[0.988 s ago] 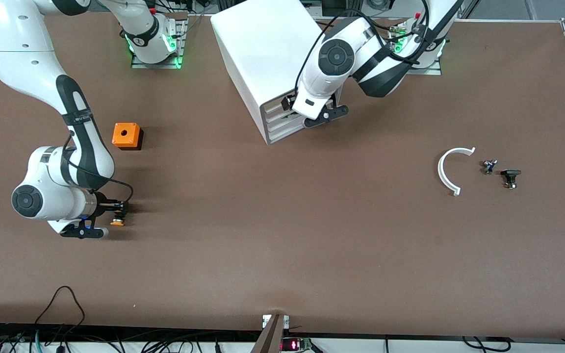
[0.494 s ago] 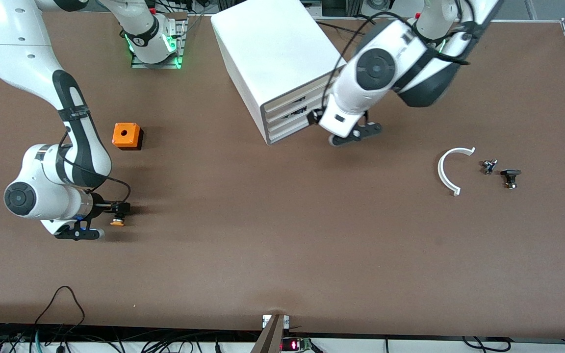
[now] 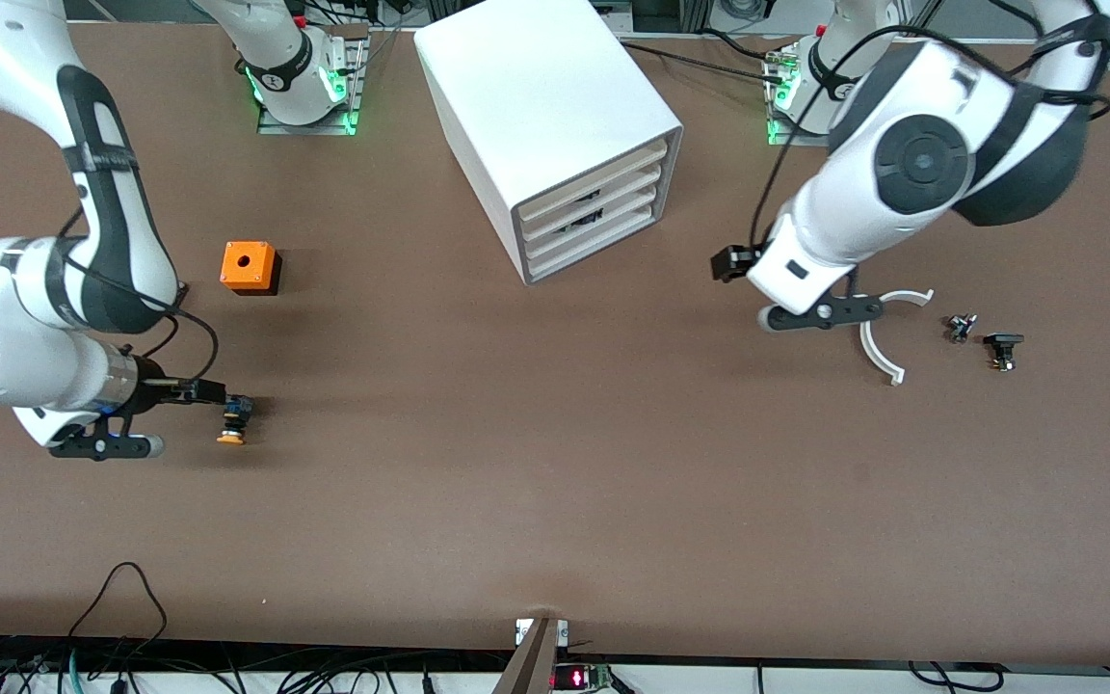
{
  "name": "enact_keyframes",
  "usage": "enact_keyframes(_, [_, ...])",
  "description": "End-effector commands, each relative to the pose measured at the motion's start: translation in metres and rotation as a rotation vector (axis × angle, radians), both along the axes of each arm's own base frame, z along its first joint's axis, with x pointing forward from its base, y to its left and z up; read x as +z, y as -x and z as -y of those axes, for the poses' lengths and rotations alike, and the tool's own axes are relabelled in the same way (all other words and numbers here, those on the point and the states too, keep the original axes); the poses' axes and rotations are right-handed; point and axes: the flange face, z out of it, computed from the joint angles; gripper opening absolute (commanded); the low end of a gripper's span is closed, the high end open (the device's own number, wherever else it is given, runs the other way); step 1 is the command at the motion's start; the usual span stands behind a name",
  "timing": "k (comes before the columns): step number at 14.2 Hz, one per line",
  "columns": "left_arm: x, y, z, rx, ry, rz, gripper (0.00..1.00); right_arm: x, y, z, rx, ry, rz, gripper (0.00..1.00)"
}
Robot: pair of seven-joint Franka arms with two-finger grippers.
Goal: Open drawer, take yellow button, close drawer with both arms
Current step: 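Release the yellow button on the table while both grippers withdraw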
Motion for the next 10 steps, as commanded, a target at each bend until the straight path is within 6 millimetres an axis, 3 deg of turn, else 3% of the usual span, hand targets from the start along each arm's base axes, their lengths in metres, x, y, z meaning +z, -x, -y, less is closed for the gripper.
enact_keyframes(1, [0.029,-0.013,-0.035,-0.095,-0.003,0.032,0.99,0.048,0.013,-0.002,0.021,0.013,0.03,0.99])
enact_keyframes(4, [0.052,-0.022,-0.086,-0.218,-0.016,0.083,0.99,0.089,0.025,-0.011,0.014,0.007,0.039,0.99])
enact_keyframes(7, [0.055,-0.033,-0.162,-0.29,0.011,0.091,0.99,0.136,0.044,-0.013,0.006,0.005,0.048,0.99])
enact_keyframes(10, [0.072,-0.029,-0.203,-0.277,0.034,0.161,0.99,0.179,0.064,-0.025,-0.026,0.006,0.07,0.99])
